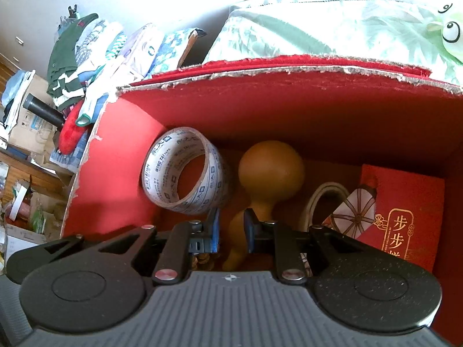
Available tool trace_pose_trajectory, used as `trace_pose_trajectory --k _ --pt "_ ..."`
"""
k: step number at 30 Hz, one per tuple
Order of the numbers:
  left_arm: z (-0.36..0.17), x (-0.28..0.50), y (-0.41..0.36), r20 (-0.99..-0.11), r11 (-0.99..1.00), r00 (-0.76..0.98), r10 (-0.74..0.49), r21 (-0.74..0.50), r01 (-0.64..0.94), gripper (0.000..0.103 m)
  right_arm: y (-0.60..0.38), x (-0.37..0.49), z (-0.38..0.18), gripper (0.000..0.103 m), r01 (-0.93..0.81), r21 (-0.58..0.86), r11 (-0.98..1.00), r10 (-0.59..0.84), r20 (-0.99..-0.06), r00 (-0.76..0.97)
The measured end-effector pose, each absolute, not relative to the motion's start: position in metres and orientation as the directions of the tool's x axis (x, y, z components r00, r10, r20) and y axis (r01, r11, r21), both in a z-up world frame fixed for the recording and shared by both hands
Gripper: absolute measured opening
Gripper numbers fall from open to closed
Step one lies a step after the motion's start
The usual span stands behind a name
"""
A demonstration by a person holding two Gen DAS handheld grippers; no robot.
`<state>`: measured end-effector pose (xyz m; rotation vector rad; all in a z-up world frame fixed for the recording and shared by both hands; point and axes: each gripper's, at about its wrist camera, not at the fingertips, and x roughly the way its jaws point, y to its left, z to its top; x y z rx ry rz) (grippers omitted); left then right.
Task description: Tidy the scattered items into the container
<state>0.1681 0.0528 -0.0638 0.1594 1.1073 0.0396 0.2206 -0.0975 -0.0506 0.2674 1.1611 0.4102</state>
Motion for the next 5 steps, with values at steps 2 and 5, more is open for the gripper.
trace_pose_trajectory --k 2,5 --pt "-0.0644 0.1683 0.0523 -0.888 0.988 0.447 0.108 0.144 0.047 0.045 -0.0983 0.2205 -0.0505 0.021 -0.172 0.406 0.898 0.441 -0.831 0.34" --pt "-0.067 0.1676 0.0568 -0.888 0.989 0.448 0.103 0.139 0.047 0.045 -0.0979 0.22 -0.0504 0.021 -0.173 0.4 0.9 0.436 -0.831 0.345"
